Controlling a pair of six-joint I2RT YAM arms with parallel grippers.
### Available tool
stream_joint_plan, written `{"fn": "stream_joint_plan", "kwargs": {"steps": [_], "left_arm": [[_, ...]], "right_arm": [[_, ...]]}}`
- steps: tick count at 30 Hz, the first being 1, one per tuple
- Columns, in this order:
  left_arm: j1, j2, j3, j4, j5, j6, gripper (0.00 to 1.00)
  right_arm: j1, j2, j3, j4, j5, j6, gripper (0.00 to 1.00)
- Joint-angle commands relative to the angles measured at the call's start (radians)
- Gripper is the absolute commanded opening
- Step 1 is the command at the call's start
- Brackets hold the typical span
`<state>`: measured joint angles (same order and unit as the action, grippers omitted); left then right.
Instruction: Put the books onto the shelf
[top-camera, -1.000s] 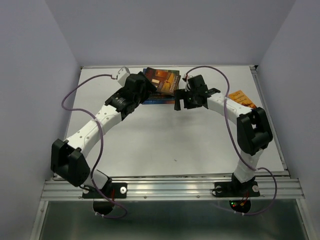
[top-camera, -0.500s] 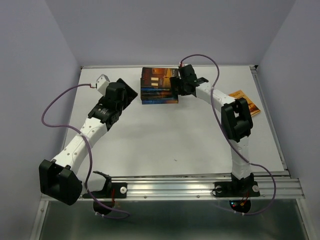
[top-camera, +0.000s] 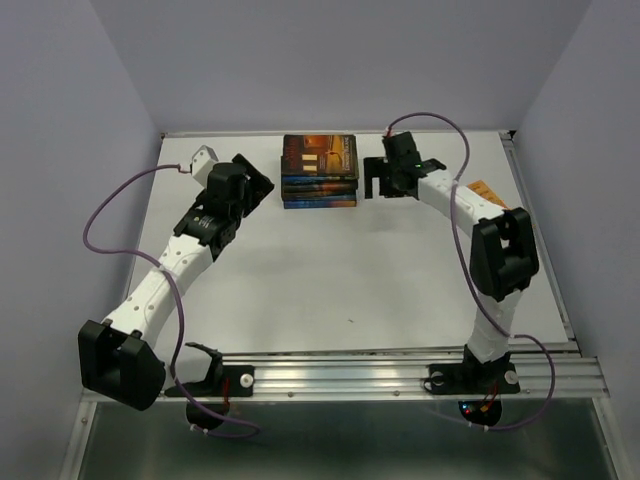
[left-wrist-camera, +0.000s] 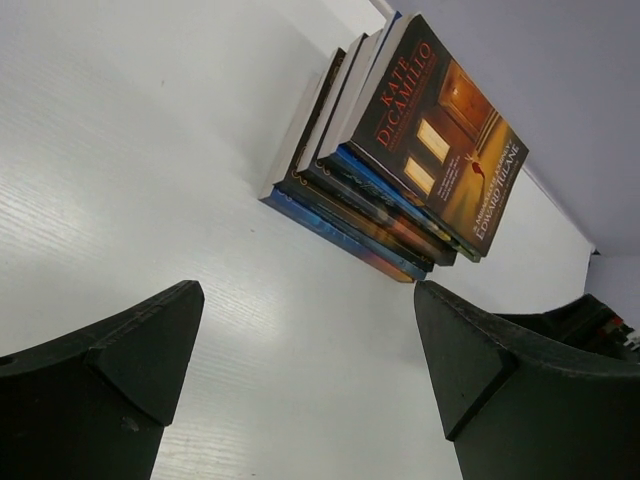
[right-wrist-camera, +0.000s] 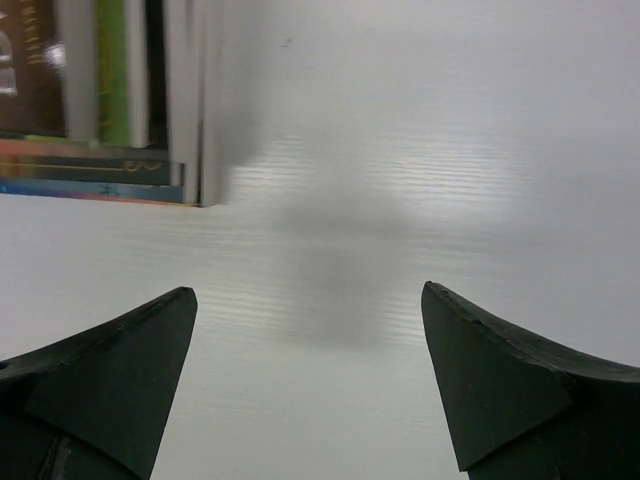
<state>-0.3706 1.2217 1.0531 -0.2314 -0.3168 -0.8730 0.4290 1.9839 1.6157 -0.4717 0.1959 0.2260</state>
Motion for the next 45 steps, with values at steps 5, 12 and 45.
{"fn": "stream_joint_plan", "kwargs": {"steps": [5,12,45], "left_arm": [[0.004,0.013,-0.030,0.122,0.122,0.117,0.99],[0.004,0.062,-0.024,0.133,0.200,0.141,0.99],[0.001,-0.060,-0.131,0.113,0.243,0.098,0.99]], "right_arm": [[-0.378,-0.158,-0.096,0.030,-0.090,-0.024,1.00],[-0.682,0.042,0.101,0.019,-0.098,-0.007,1.00],[-0.216,-0.370,-0.605,0.196,-0.317,0.260,1.00]]}}
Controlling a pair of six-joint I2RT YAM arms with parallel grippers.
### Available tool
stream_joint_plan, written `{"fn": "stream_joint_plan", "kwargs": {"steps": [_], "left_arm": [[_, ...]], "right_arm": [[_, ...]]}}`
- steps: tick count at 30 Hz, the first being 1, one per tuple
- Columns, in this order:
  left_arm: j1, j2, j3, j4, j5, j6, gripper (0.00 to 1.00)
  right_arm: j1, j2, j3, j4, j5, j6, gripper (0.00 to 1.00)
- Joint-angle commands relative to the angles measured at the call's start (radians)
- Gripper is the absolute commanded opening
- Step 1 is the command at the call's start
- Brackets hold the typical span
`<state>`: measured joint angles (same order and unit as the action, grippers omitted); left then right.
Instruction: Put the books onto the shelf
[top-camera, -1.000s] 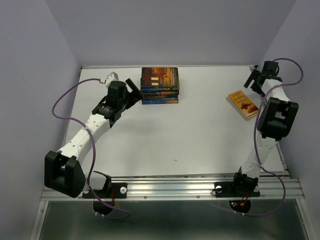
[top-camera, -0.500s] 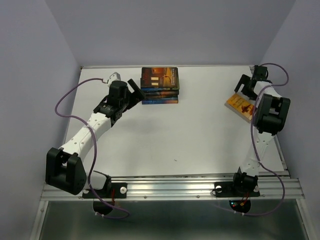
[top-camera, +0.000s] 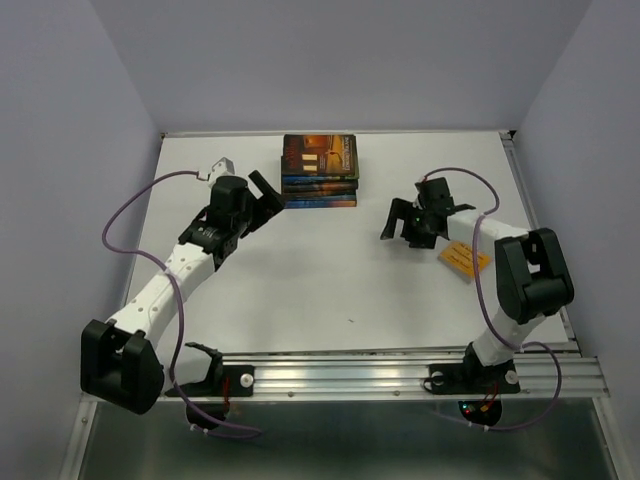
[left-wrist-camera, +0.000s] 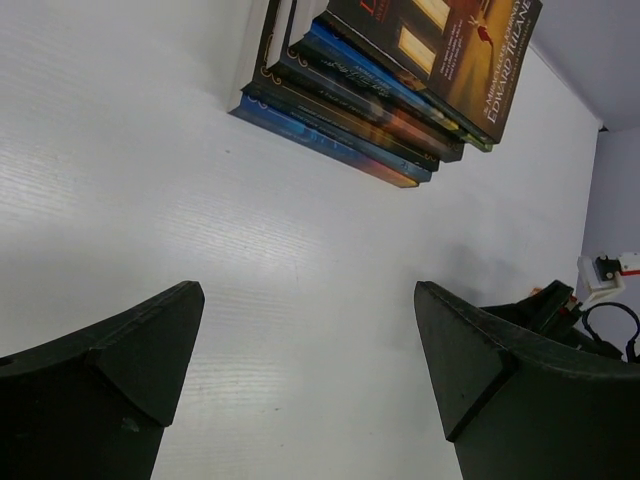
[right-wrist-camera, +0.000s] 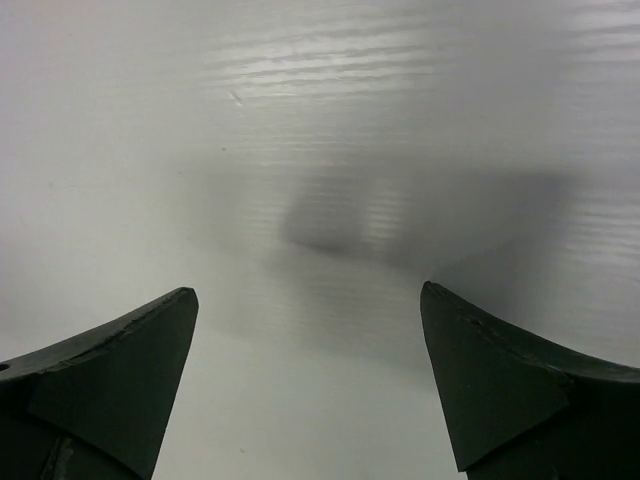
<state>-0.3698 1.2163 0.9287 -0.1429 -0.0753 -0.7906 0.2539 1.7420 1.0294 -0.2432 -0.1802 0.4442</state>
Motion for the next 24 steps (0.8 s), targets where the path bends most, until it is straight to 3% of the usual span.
{"fn": "stream_joint_plan", "kwargs": {"steps": [1,6,13,21,23,24], "left_arm": [[0.000,-0.057,-0.005,0.028,0.005,0.022,0.99],[-0.003,-0.029,0.030,0.042,0.054,0.071,0.99],[-0.009,0.113,0.124,0.095,0.164,0.171,0.99],[-0.015,0.262,0.217,0.098,0.273,0.248,0.99],[-0.017,0.275,0.226,0.098,0.287,0.254,0.99],[-0.017,0.281,0.229,0.100,0.289,0.257,0.99]], "right_arm": [[-0.041,-0.154,-0.008,-0.045,0.091,0.036,1.00],[-0.139,-0.288,0.006,-0.080,0.156,0.042,1.00],[-0.496,-0.395,-0.136,-0.134,0.228,0.074,1.00],[-0.608,-0.250,-0.129,-0.098,0.275,0.059,1.00],[-0.617,-0.204,-0.129,-0.056,0.278,0.060,0.94],[-0.617,-0.153,-0.118,-0.050,0.274,0.057,0.85]]}}
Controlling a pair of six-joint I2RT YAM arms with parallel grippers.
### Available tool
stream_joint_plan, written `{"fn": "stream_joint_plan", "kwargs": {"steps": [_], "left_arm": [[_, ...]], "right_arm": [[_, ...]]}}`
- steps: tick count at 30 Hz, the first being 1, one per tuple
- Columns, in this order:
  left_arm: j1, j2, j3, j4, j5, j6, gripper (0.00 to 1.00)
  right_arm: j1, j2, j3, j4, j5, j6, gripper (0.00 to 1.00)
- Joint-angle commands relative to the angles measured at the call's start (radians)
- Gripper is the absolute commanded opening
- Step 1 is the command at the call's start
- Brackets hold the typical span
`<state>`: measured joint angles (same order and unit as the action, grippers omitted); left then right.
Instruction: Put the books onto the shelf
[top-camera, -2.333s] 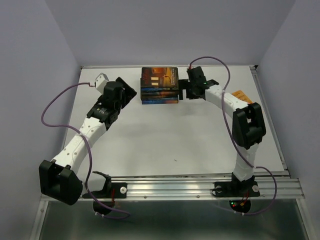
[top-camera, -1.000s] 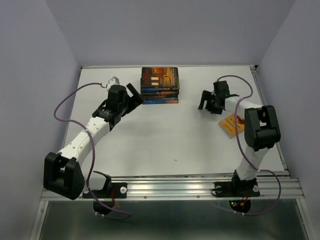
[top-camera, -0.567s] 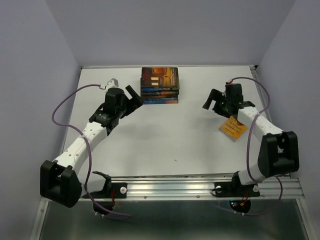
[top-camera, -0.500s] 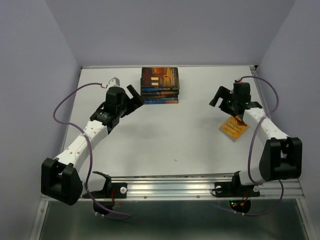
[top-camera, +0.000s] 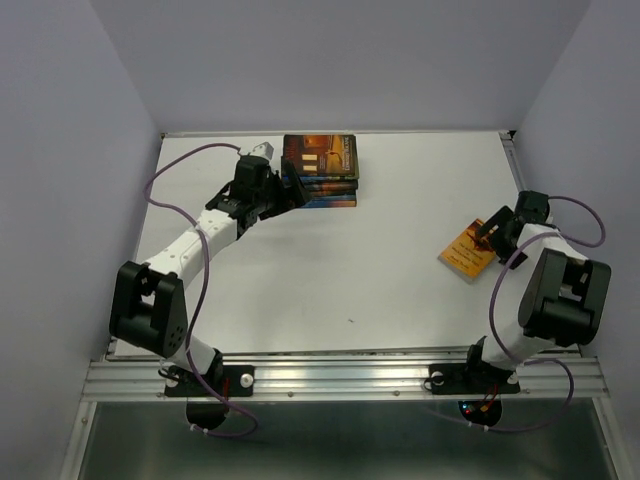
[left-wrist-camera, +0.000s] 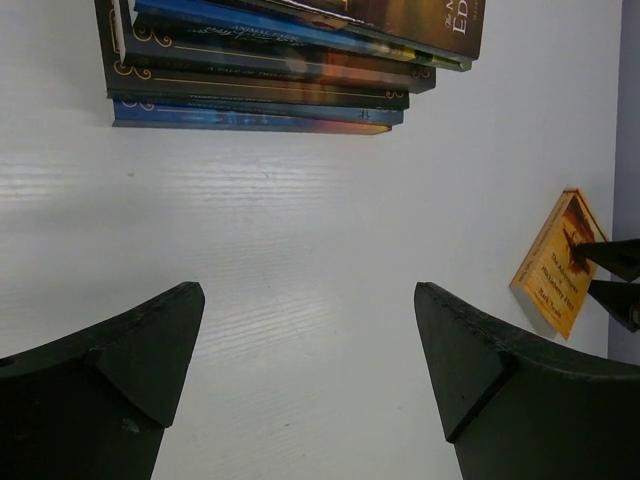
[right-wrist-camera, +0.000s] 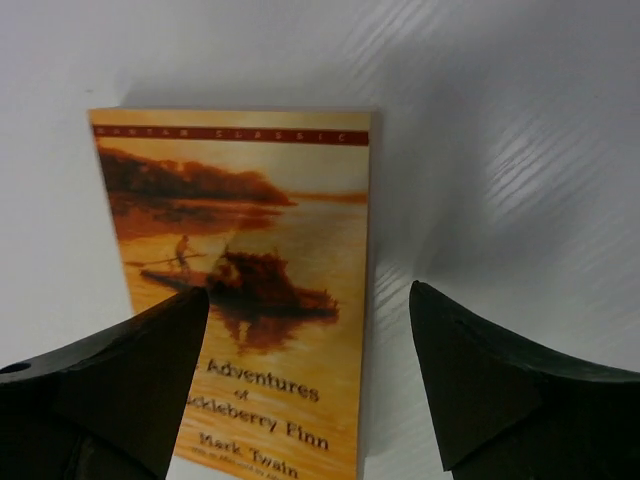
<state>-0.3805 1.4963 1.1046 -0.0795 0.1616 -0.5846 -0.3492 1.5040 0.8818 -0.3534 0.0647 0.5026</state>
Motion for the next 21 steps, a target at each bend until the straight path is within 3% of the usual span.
{"fn": "stream_joint_plan", "kwargs": {"steps": [1,3,6,7,11,15,21], "left_arm": [[-0.006,0.002,0.054,0.035,0.050,0.051,0.99],[-0.006,0.004,0.051,0.040,0.046,0.051,0.99],[-0.005,0.010,0.044,0.041,0.055,0.051,0.99],[-0.006,0.012,0.041,0.044,0.062,0.054,0.99],[-0.020,0.036,0.035,0.064,0.119,0.069,0.99],[-0.057,0.082,0.040,0.072,0.196,0.092,0.99],[-0.150,0.209,0.084,0.116,0.266,0.098,0.99]], "right_arm": [[-0.014,0.105,0.031,0.079,0.024,-0.003,0.79],[-0.014,0.145,0.025,0.103,-0.030,-0.013,0.63],[-0.014,0.163,0.010,0.139,-0.132,-0.019,0.54],[-0.014,0.163,-0.015,0.154,-0.211,-0.027,0.46],[0.022,0.142,-0.089,0.225,-0.361,-0.027,0.41],[0.201,0.125,-0.121,0.220,-0.370,-0.041,0.41],[0.364,0.162,-0.132,0.261,-0.384,0.011,0.40]]}}
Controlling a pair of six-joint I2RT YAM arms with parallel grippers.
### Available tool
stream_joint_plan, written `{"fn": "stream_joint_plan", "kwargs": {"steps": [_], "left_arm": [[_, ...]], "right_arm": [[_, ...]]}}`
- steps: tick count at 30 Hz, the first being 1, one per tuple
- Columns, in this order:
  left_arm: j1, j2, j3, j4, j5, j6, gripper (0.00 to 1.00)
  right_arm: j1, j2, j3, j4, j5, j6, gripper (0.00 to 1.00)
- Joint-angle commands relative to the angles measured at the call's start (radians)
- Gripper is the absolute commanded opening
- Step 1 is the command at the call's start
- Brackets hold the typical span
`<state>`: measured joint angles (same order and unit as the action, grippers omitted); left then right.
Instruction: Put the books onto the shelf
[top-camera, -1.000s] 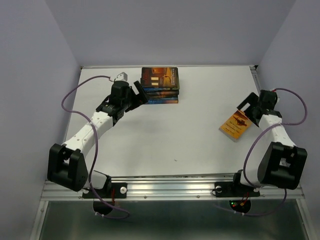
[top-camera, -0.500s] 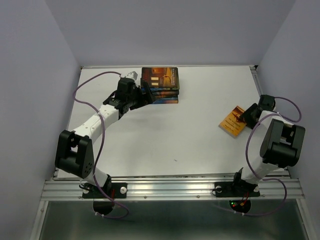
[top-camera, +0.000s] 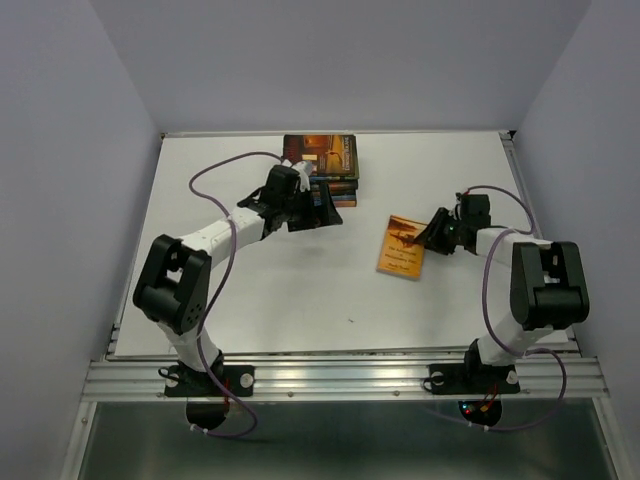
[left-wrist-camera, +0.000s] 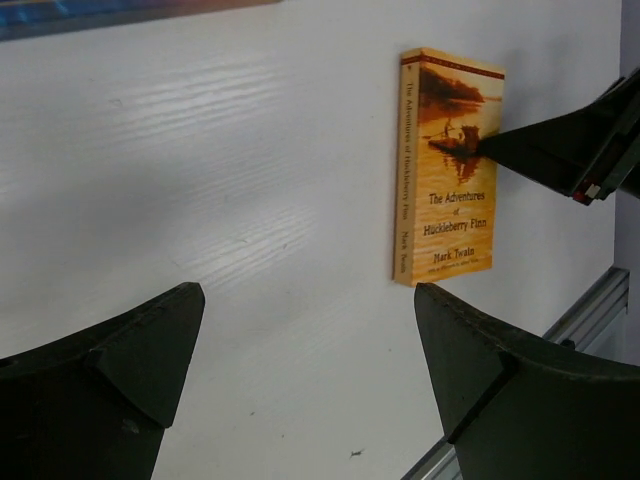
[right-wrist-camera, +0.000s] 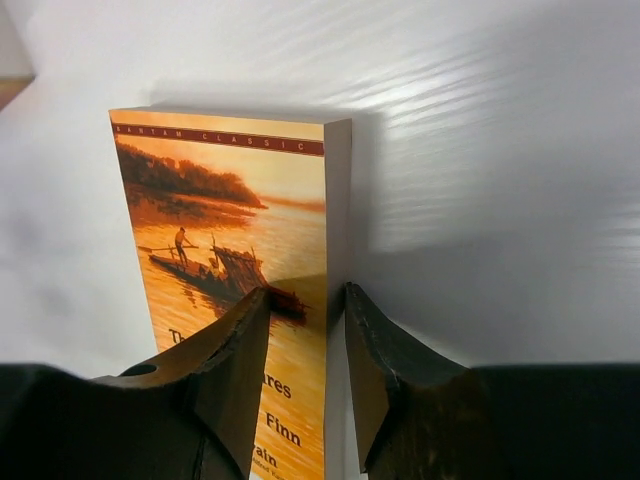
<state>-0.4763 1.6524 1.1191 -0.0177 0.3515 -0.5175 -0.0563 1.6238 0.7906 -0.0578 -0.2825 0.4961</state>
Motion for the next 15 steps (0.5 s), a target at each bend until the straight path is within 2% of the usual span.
{"fn": "stream_joint_plan", "kwargs": {"steps": [1,9,12,13,15], "left_arm": [[-0.067,0.072,0.077,0.059,0.089,0.033,0.99],[-0.140,0.224,0.097,0.174,0.214,-0.053,0.88],[-0.171,0.263,0.114,0.191,0.202,-0.070,0.85],[-0.176,0.283,0.119,0.197,0.202,-0.076,0.82],[-0.182,0.309,0.131,0.209,0.210,-0.096,0.69]], "right_arm": [[0.081,0.045,-0.039,-0.018,-0.059,0.024,0.40],[0.148,0.038,-0.028,0.026,-0.107,0.085,0.40],[0.170,0.024,-0.036,0.032,-0.112,0.102,0.41],[0.170,0.019,-0.036,0.032,-0.112,0.102,0.41],[0.170,0.010,-0.040,0.027,-0.109,0.102,0.41]]}}
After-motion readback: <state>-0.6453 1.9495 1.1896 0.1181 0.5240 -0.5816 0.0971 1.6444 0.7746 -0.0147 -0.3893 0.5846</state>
